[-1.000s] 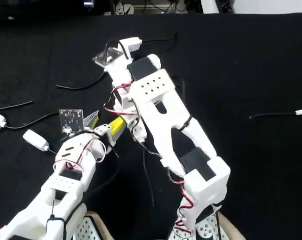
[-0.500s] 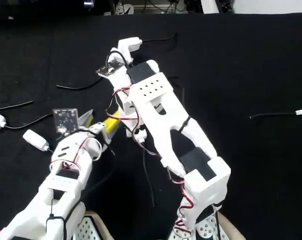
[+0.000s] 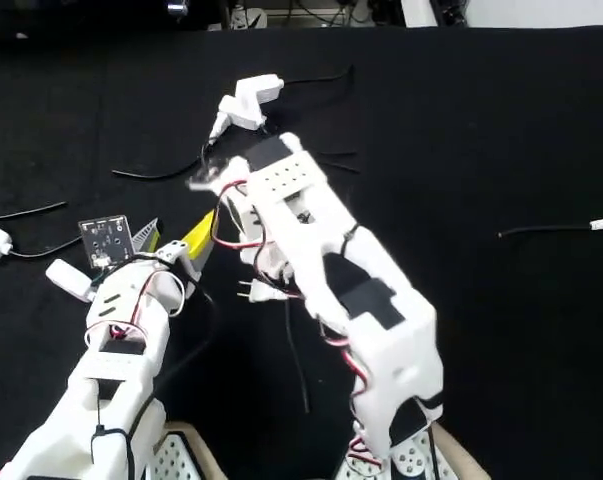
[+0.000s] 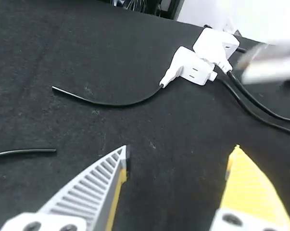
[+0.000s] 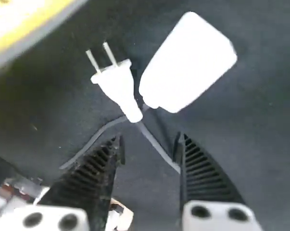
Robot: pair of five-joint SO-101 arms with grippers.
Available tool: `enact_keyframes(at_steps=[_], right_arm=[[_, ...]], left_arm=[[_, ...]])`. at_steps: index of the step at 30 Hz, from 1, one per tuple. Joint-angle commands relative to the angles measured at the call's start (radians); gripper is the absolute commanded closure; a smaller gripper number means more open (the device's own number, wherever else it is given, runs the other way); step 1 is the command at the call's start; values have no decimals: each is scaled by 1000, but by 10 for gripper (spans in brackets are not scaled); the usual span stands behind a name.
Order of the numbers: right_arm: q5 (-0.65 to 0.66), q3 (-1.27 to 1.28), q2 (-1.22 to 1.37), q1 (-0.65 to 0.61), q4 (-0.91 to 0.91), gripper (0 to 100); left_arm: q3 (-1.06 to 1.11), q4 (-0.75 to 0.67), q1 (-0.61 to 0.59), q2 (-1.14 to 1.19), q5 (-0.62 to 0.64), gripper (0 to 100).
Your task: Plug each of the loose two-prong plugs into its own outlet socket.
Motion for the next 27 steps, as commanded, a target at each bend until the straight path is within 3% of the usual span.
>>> enact_keyframes(at_steps=[1, 6, 15, 22, 27], right_arm=[[86, -35, 87, -20, -5, 839], [110, -128, 124, -80, -2, 839], [298, -154, 159, -118, 25, 839], [463, -74, 1, -130, 41, 839], [479, 2, -120, -143, 41, 839]], left_arm=[[-13, -3, -4, -20, 0, 671], [-13, -3, -10, -20, -6, 671], [-4, -3, -58, -21, -3, 671], [-5, -3, -59, -21, -6, 671], [-13, -5, -82, -21, 0, 671]])
